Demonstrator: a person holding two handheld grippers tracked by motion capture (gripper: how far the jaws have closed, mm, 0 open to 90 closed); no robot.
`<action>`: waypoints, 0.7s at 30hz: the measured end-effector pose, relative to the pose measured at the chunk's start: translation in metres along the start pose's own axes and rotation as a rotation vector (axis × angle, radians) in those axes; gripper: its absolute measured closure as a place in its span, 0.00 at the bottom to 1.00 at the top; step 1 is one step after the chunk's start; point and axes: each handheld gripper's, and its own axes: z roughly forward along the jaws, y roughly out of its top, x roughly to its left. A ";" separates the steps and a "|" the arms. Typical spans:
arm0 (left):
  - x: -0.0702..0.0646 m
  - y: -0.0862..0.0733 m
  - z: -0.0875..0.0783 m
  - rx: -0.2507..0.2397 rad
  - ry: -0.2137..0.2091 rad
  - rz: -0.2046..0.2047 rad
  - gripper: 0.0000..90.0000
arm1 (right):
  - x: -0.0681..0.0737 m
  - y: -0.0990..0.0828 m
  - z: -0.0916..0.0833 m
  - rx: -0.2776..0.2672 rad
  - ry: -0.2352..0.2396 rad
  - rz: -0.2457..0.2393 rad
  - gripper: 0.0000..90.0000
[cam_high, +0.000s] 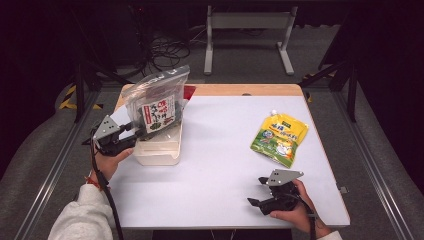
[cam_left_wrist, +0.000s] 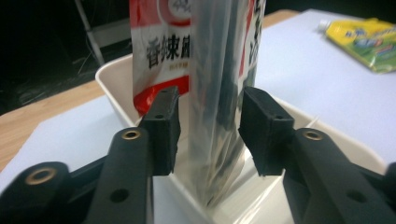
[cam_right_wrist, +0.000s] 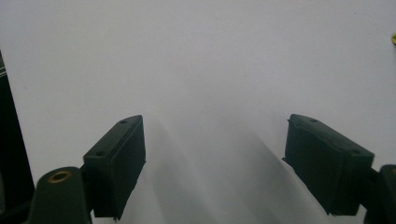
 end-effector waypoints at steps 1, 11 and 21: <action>-0.001 0.000 0.001 -0.002 0.005 0.000 0.72 | 0.000 0.000 0.000 -0.001 0.000 0.001 0.23; 0.005 -0.008 0.002 0.037 -0.003 -0.009 0.84 | -0.002 0.000 -0.001 -0.006 -0.006 0.004 0.23; 0.003 -0.012 0.000 0.030 0.009 -0.022 0.81 | -0.005 0.002 -0.004 -0.020 -0.017 0.010 0.23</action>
